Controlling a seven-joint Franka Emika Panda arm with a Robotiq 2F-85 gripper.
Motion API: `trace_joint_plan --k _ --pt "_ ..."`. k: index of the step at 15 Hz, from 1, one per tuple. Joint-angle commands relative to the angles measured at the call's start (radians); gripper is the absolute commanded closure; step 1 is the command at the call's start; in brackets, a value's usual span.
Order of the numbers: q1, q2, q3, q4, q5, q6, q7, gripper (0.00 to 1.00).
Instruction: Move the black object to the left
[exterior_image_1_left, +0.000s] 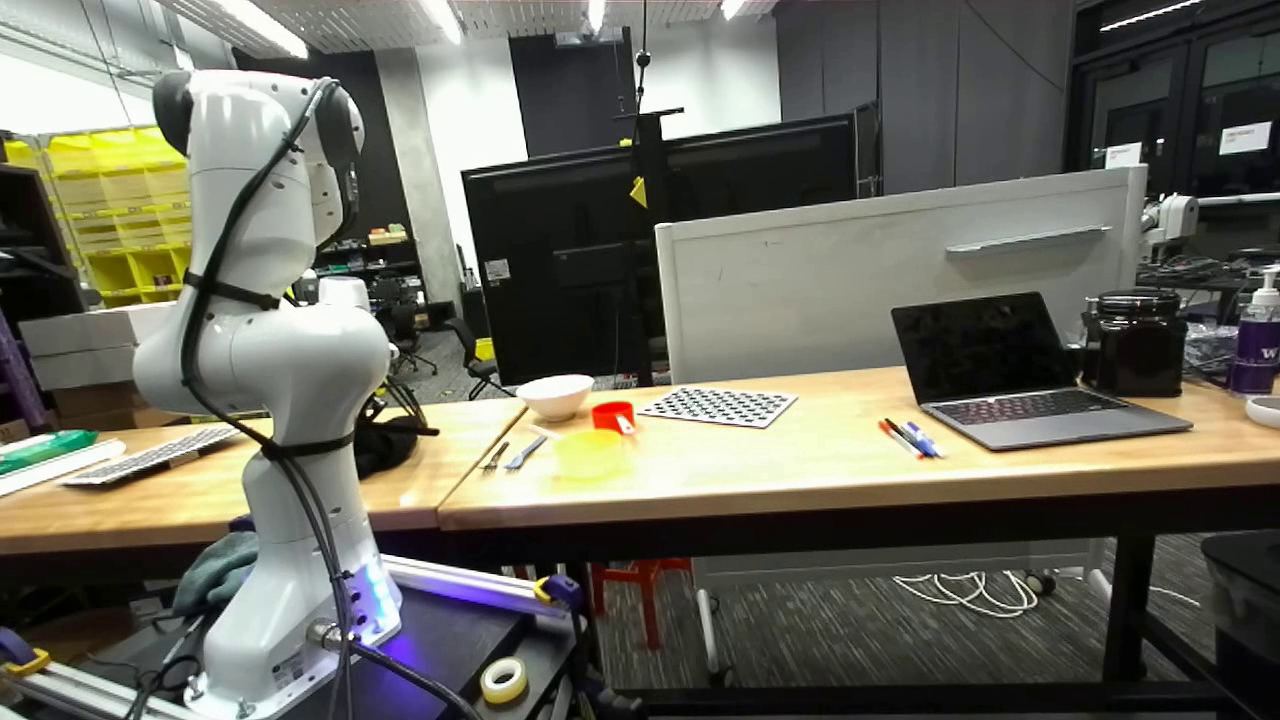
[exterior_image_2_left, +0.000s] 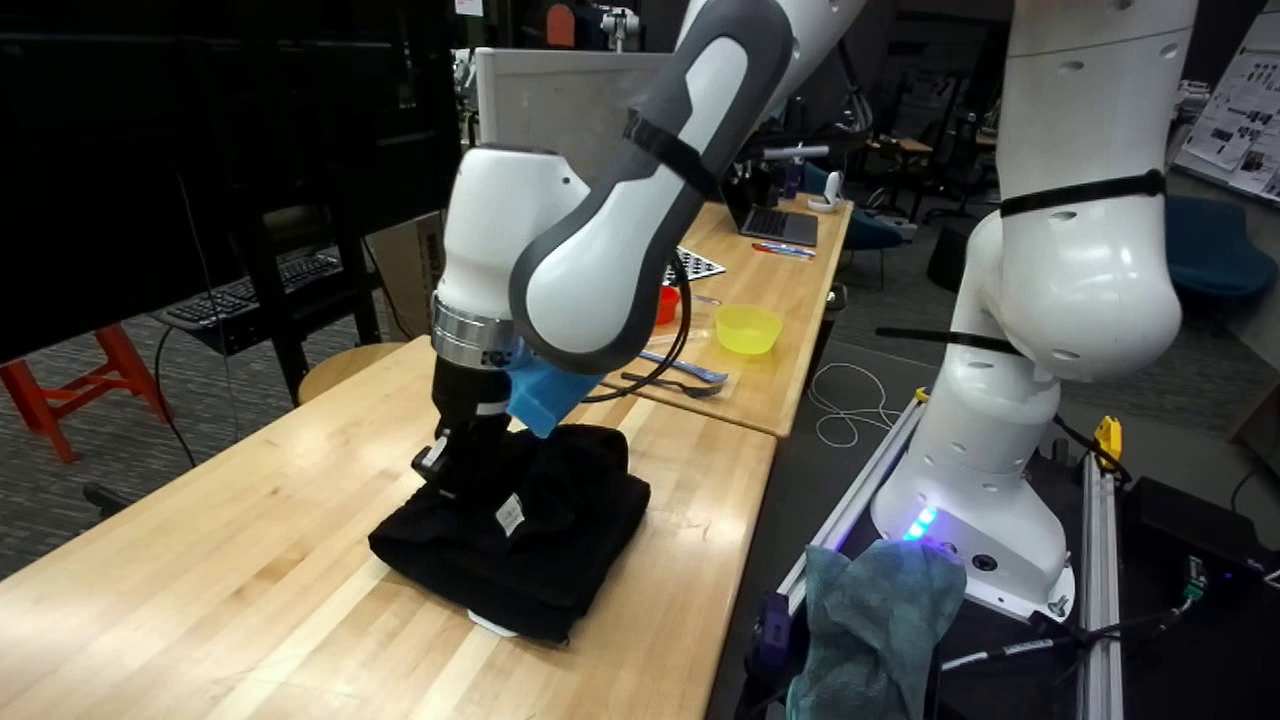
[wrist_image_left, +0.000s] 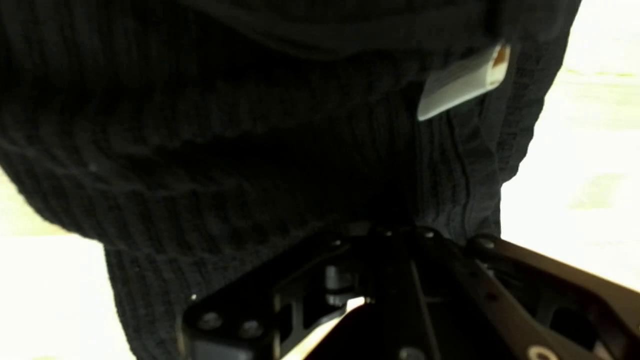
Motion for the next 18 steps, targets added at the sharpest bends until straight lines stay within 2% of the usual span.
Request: trace_joint_plan --k 1,9,18 --pt "0.060 0.015 -0.028 0.054 -0.062 -0.046 0.084 1.00" --pt "0.162 0.112 -0.052 0.222 -0.158 -0.146 0.181 1.00" --pt "0.266 0.231 -0.097 0.420 -0.198 -0.250 0.178 1.00"
